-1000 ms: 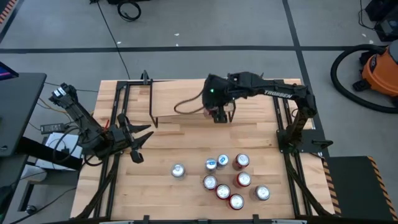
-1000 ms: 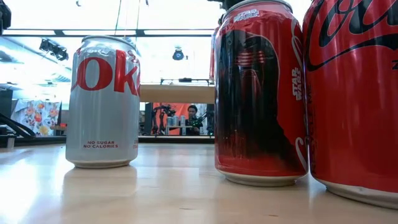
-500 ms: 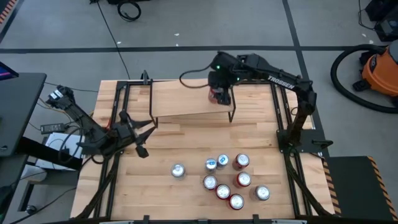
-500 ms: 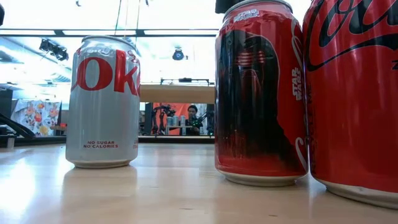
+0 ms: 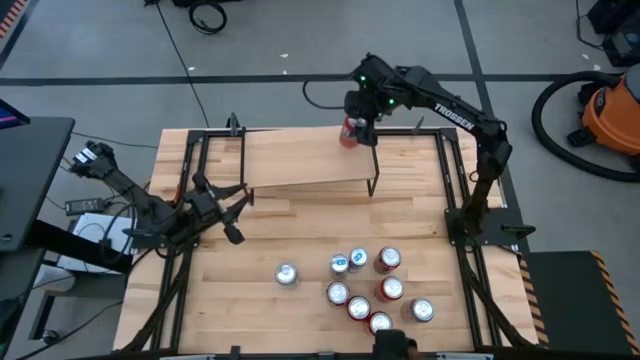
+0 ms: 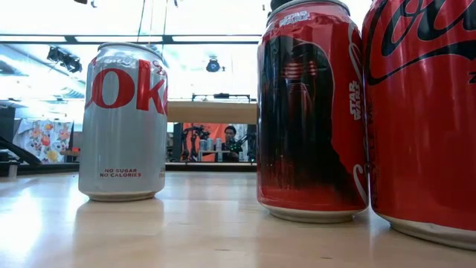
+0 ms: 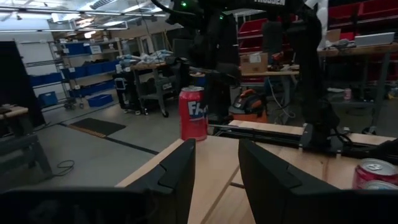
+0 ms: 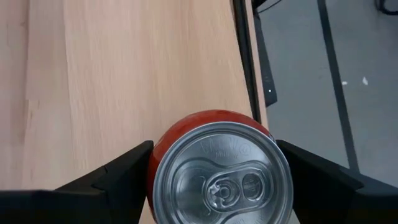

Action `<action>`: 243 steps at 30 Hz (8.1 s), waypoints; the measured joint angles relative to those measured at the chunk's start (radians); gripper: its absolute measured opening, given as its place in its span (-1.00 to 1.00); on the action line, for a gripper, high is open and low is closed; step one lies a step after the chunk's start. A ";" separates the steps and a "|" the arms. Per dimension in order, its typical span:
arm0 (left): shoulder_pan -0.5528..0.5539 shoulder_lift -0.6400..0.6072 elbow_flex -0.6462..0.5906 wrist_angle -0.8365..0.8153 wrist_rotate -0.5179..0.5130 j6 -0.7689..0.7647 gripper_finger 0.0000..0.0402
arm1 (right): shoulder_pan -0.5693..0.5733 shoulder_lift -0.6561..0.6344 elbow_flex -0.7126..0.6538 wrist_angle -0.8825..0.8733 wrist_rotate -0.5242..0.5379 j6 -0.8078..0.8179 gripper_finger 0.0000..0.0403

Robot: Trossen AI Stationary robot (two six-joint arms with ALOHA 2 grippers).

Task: Place canned beverage on shelf
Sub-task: Put the top orange soda can on the shelf, then put the right blue soda can on the shelf

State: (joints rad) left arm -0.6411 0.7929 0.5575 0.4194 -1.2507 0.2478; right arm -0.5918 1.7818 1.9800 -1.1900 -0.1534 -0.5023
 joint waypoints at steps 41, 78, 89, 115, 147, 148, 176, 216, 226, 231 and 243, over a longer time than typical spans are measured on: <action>0.059 0.000 0.000 -0.036 0.000 -0.012 -0.34 | -0.130 0.196 0.245 -0.158 -0.077 -0.101 0.60; 0.059 0.000 0.000 -0.045 0.000 -0.020 -0.34 | -0.127 0.203 0.181 -0.111 -0.042 -0.094 0.79; 0.059 0.000 0.000 -0.050 0.000 -0.028 -0.34 | -0.105 0.198 0.184 -0.106 -0.018 -0.085 0.81; 0.059 0.000 0.000 -0.051 0.000 -0.029 -0.34 | -0.101 0.197 0.186 -0.037 -0.019 -0.039 0.98; 0.042 0.000 0.000 -0.051 0.000 -0.037 -0.34 | 0.119 0.193 0.339 -0.102 0.004 0.023 0.98; 0.036 0.000 0.000 -0.051 0.000 -0.037 -0.34 | 0.136 0.193 0.339 -0.111 0.004 0.029 0.98; 0.002 -0.001 0.000 -0.028 0.000 -0.029 -0.34 | 0.518 0.193 0.339 -0.219 0.139 0.243 0.97; 0.002 -0.001 0.000 -0.028 0.000 -0.055 -0.34 | 0.934 0.193 0.338 -0.329 0.302 0.608 0.97; 0.002 -0.001 0.000 -0.028 0.000 -0.064 -0.34 | 0.957 0.195 0.231 -0.339 0.354 0.683 0.97; 0.002 -0.001 0.000 -0.028 0.000 -0.064 -0.34 | 0.958 0.196 0.163 -0.325 0.365 0.683 0.96; 0.002 -0.001 0.000 -0.028 0.000 -0.064 -0.34 | 0.959 0.196 0.030 -0.276 0.351 0.688 0.90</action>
State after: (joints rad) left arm -0.6388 0.7918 0.5575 0.3912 -1.2507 0.1837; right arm 0.3668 1.9781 2.0100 -1.4660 0.1972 0.1853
